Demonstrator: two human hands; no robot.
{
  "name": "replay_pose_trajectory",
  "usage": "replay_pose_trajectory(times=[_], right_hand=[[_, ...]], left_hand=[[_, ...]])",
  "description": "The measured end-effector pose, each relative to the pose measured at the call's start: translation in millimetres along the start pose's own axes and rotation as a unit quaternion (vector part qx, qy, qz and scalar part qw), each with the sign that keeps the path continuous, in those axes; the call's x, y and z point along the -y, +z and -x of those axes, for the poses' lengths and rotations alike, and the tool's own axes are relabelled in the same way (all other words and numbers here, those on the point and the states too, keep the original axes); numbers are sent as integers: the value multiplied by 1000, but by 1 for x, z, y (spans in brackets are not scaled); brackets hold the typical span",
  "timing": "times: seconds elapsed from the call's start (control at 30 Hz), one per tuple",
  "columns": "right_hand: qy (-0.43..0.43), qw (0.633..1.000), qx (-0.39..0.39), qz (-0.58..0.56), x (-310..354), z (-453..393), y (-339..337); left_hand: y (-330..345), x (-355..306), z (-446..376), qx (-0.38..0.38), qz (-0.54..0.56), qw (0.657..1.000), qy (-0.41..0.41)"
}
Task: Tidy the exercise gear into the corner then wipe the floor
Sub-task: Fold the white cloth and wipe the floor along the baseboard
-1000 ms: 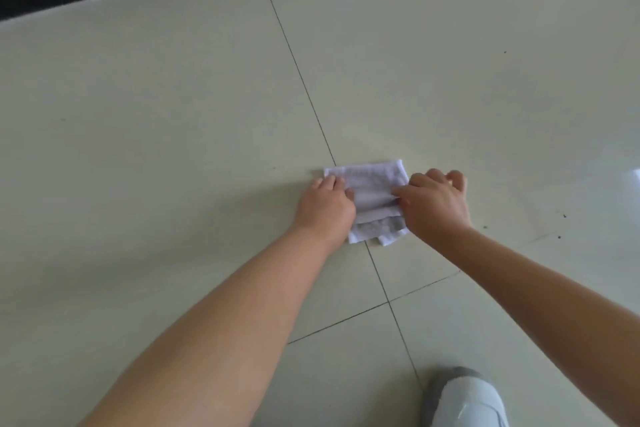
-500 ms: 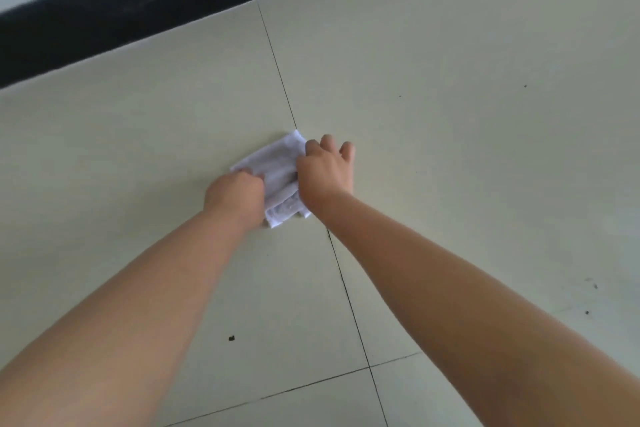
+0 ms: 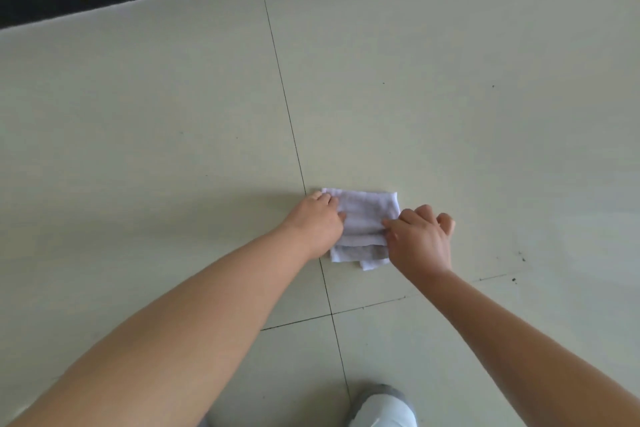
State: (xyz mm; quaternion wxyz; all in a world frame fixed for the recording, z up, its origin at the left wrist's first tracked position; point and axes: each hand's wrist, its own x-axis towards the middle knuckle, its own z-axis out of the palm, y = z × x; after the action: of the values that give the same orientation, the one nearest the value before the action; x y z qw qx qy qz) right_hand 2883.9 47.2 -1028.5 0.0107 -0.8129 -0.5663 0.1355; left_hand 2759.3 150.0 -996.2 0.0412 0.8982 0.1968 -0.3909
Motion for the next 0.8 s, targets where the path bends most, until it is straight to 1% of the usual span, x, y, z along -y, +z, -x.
replay_pose_trajectory(times=[0.07,0.17,0.23,0.33,0.47,0.53,0.6,0.67,0.7,0.77,0.8], right_hand=[[44,999,4,10,-18,-6,-7],[95,995,20,-11,-31,-30,-18],[118,992,19,-31,-30,-50,-21],[152,987,2,-52,-11,-82,-23],[103,991,17,-80,36,-104,-19],[71,994,21,-84,58,-102,-12],[47,995,33,-84,72,-92,-7],[30,995,32,-85,77,-82,-1],[25,995,31,-90,76,-77,0],[25,995,41,-88,73,-60,2],[24,997,34,-69,70,-49,4]], left_hand=[[-11,-10,-12,-22,10,1000,3],[-28,-13,-31,-38,36,998,-23],[-35,-9,-40,-48,54,996,-47],[-40,13,-46,-59,65,993,-79],[-30,54,-36,-36,48,990,-130],[-24,75,-26,0,34,989,-145],[-22,85,-18,50,22,988,-143],[-22,81,-11,88,-13,989,-119],[-22,76,-7,93,-35,990,-97],[-20,64,1,79,-77,993,-46],[-18,59,5,70,-92,993,-19]])
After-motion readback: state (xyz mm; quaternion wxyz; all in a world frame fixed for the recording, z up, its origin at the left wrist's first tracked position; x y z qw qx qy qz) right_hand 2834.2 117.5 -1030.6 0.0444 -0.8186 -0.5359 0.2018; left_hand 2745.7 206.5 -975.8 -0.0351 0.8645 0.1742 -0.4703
